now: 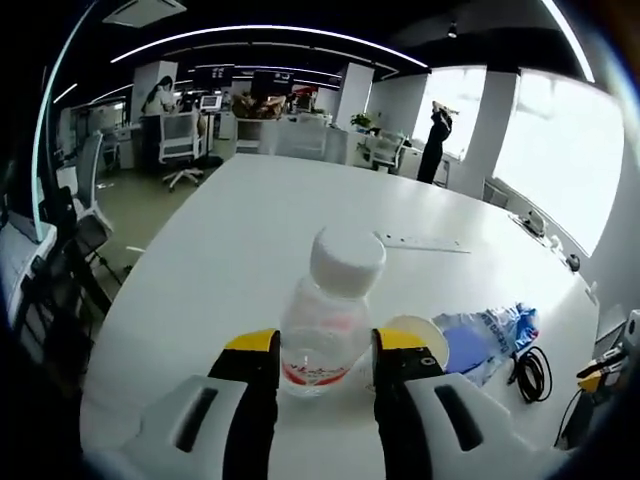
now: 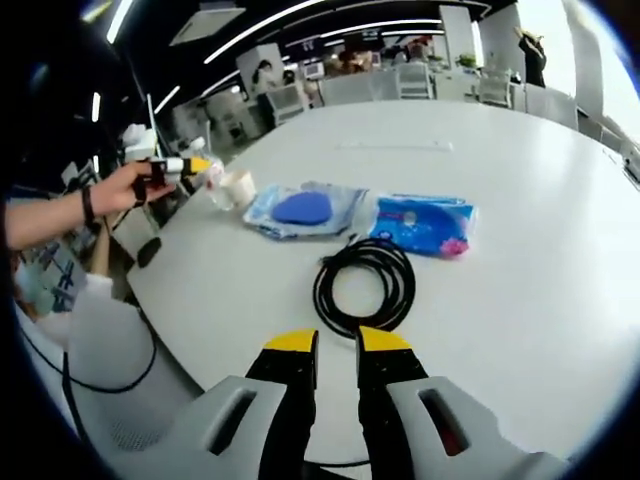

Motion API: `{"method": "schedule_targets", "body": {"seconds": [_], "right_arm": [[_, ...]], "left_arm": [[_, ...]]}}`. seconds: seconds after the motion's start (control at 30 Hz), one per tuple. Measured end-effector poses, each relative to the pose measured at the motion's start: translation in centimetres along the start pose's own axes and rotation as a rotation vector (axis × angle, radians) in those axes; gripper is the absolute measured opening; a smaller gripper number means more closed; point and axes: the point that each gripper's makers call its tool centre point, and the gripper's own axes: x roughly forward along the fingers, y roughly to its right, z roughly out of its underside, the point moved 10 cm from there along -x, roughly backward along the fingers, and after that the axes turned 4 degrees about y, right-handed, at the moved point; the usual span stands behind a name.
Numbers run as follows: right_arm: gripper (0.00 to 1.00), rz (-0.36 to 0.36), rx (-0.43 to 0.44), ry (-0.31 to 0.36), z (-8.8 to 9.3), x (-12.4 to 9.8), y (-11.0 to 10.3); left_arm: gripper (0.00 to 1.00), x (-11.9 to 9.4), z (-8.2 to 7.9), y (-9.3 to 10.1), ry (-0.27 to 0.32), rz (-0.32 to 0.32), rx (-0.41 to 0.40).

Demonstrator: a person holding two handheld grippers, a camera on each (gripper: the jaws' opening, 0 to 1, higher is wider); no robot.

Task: Arrange the tabletop items into an orderly group along one side of the table until the central work area is clear of visible clutter.

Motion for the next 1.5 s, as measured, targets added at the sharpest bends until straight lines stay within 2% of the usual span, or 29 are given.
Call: {"method": "schedule_targets", "body": {"seconds": [0.57, 1.03, 1.2, 1.5], "right_arm": [[0.12, 0.034, 0.025, -0.022, 0.6, 1.2, 1.9], [0.15, 0.079, 0.065, -0.041, 0.2, 3.9, 4.1], [0.15, 0.101, 0.083, -0.051, 0.1, 4.9, 4.8], [0.11, 0.127, 0.092, -0.08, 0.2, 6.1, 5.5]], "left_arm": [[0.36, 0.1, 0.0, 0.0, -0.01, 0.009, 0.013], [0.37, -0.5, -0.5, 0.1, -0.001, 0.017, 0.024], [0.39, -1.2, -0.7, 0.2, 0.008, 0.021, 0.027], [0.4, -3.7, -0.4, 0.3, 0.04, 0.017, 0.027]]}}
